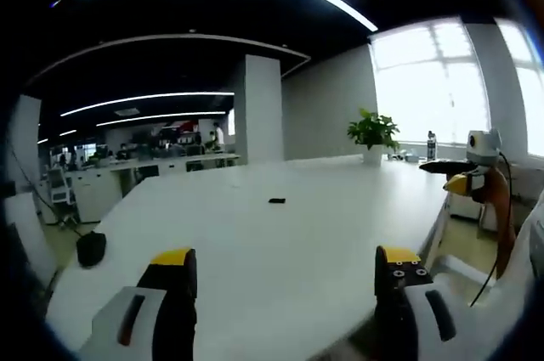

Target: Snap the two parts of the plastic buckle together until the buckle closes and remains connected.

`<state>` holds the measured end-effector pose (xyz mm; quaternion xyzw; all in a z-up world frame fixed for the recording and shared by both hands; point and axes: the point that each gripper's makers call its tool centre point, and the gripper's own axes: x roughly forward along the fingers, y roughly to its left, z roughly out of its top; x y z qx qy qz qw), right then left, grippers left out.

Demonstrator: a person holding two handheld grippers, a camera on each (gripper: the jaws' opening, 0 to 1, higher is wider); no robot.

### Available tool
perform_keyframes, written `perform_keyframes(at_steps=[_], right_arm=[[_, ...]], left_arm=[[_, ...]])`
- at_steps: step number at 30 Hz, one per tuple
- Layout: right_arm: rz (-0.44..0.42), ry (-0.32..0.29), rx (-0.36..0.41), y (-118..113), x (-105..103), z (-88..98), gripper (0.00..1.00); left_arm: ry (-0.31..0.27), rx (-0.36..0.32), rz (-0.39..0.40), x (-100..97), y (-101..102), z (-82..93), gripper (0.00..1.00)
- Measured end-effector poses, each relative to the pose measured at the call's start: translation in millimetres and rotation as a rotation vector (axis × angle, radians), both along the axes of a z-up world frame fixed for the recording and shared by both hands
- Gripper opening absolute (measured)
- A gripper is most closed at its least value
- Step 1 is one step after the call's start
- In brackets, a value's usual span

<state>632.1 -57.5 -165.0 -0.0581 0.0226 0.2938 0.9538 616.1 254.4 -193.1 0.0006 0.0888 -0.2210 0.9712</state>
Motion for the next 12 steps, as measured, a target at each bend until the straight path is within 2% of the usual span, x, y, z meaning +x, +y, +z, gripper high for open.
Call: perform_keyframes(at_steps=[12], right_arm=[[-0.036,0.037,0.000,-9,15,-13.1,0.98]], left_arm=[[0.003,-0.026,0.034,9.1,8,2.0,0.88]])
